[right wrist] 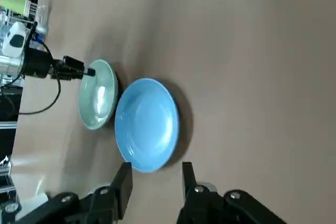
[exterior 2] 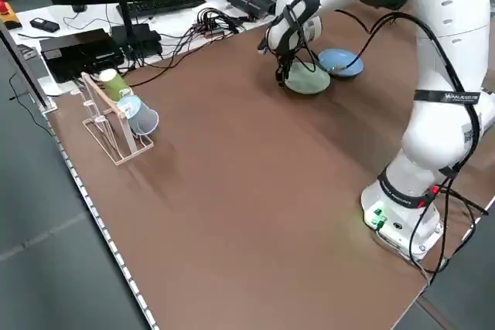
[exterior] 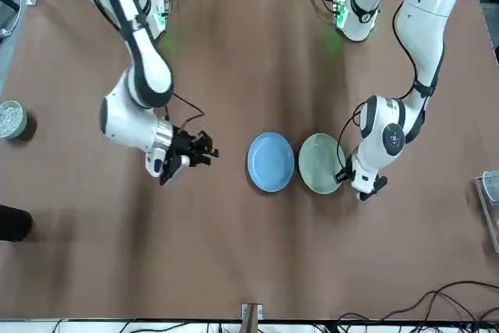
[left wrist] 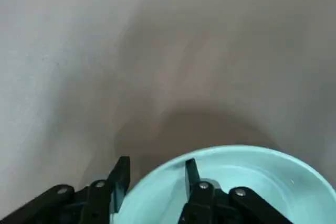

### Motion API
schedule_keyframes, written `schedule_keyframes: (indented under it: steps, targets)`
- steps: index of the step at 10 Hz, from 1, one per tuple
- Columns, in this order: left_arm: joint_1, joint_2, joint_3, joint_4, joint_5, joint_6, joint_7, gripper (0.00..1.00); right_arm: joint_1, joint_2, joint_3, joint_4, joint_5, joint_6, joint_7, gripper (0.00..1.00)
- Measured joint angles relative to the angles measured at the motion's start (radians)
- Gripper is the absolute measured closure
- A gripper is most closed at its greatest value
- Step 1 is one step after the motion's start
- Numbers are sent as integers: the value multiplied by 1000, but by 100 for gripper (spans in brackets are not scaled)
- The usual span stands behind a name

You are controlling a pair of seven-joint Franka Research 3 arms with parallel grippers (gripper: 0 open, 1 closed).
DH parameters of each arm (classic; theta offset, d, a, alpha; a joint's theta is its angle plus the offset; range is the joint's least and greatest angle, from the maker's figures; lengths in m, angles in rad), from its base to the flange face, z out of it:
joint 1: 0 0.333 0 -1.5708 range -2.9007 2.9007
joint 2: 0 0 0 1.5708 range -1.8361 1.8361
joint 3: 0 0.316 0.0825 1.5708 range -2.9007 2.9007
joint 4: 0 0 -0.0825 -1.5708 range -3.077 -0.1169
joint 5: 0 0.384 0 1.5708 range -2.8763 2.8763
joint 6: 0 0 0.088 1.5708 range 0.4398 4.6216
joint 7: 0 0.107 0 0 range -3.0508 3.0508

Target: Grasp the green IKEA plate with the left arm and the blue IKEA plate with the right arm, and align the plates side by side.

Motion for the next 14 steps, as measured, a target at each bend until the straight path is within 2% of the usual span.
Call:
schedule_keyframes:
  steps: [2, 4, 6, 7, 8, 9, 10, 11, 12, 14]
  targets:
    - [-6, 2, -1, 8, 0, 0, 0, 48, -32, -41, -36, -1, -92, -87, 1, 53]
    - [-12, 3, -1, 11, 0, 0, 0, 48, -78, -69, -40, 0, -167, -155, 1, 53]
    - [-18, 5, -2, 12, 0, 0, 0, 48, -100, -78, -41, 0, -224, -170, 1, 53]
    - [-21, 8, -2, 12, 0, 0, 0, 46, -107, -82, -41, 0, -264, -186, 12, 50]
    - [-25, 11, -2, 13, 0, 0, 0, 44, -121, -92, -41, 5, -344, -216, 39, 47]
    - [-28, 13, -2, 14, 0, 1, 0, 43, -140, -113, -41, 17, -445, -265, 84, 39]
    - [-28, 13, -3, 18, 0, 1, 1, 38, -159, -139, -41, 33, -525, -324, 135, 37]
    - [-28, 12, -3, 24, 0, 1, 1, 33, -178, -166, -40, 46, -571, -374, 172, 36]
    - [-29, 12, -3, 27, 0, 1, 1, 33, -201, -185, -40, 62, -605, -414, 188, 32]
    - [-29, 12, -4, 27, 0, 1, 1, 33, -238, -199, -40, 108, -688, -475, 220, 29]
